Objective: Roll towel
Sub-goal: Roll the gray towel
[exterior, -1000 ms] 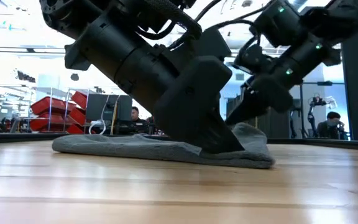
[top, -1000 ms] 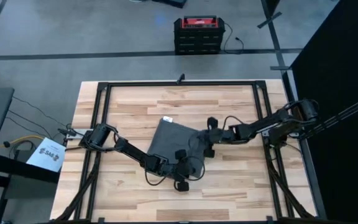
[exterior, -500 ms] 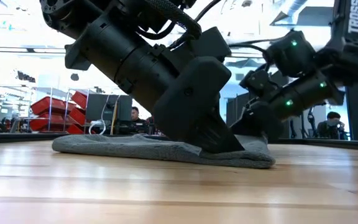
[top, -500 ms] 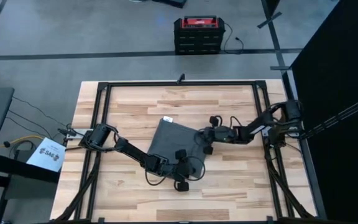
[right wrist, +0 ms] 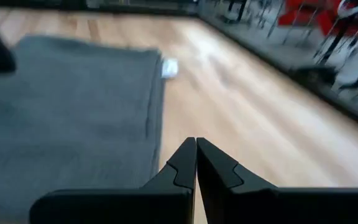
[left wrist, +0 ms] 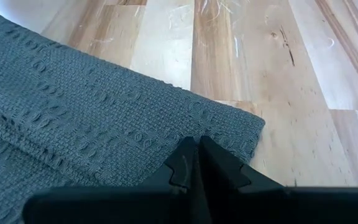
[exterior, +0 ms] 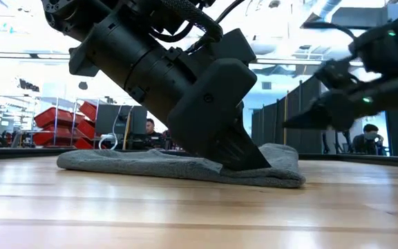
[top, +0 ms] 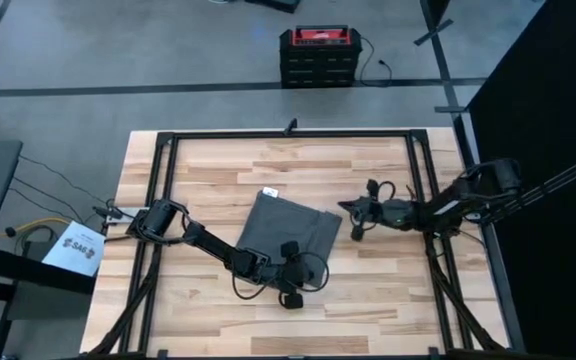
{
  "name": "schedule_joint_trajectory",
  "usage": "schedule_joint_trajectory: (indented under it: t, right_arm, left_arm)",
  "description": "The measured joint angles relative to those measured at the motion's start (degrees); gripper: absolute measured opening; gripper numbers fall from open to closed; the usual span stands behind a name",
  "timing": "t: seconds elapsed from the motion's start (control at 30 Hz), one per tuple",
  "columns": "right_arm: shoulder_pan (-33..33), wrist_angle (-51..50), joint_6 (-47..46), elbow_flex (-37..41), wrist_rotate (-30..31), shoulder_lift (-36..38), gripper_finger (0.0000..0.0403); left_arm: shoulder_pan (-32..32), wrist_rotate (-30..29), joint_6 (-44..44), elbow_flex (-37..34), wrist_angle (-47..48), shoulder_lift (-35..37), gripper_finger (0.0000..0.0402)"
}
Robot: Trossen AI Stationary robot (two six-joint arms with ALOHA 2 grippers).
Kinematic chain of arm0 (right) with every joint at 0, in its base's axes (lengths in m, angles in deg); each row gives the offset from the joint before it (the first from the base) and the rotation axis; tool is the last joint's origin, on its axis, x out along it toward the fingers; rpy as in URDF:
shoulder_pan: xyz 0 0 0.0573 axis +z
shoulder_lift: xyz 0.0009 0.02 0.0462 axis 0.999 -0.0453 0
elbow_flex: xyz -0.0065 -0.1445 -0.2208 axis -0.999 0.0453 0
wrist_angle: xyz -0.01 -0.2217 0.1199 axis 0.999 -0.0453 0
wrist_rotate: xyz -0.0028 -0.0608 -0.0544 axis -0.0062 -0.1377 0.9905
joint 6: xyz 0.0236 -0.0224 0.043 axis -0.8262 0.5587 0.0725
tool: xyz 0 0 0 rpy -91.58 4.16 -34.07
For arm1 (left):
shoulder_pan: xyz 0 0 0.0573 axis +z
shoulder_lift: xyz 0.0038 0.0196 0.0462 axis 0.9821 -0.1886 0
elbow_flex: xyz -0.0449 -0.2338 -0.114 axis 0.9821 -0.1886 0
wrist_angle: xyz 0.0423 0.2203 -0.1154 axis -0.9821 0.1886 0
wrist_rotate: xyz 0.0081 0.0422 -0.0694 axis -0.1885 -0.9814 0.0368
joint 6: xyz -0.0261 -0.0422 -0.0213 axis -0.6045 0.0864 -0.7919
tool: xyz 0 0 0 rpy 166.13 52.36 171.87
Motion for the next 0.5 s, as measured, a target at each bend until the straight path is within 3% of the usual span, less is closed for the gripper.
schedule_joint_trajectory:
  t: [0.1,0.23,0.5]
  right_arm:
    - [2.1,1.3,-2.9,0.6,-1.1,-3.1,0.0]
    - [3.1,11.8,-1.8,-1.0,-1.3,-10.9,0.0]
    - [2.8,16.9,0.2,-11.9,-1.1,-29.8,0.0]
  left_arm:
    - [0.0,0.0,0.0,0.0,0.0,0.0,0.0015]
    - [0.0,0.0,1.7,0.0,-0.2,0.0,0.0015]
    - [-0.2,0.0,3.4,0.0,0.0,0.0,0.0015]
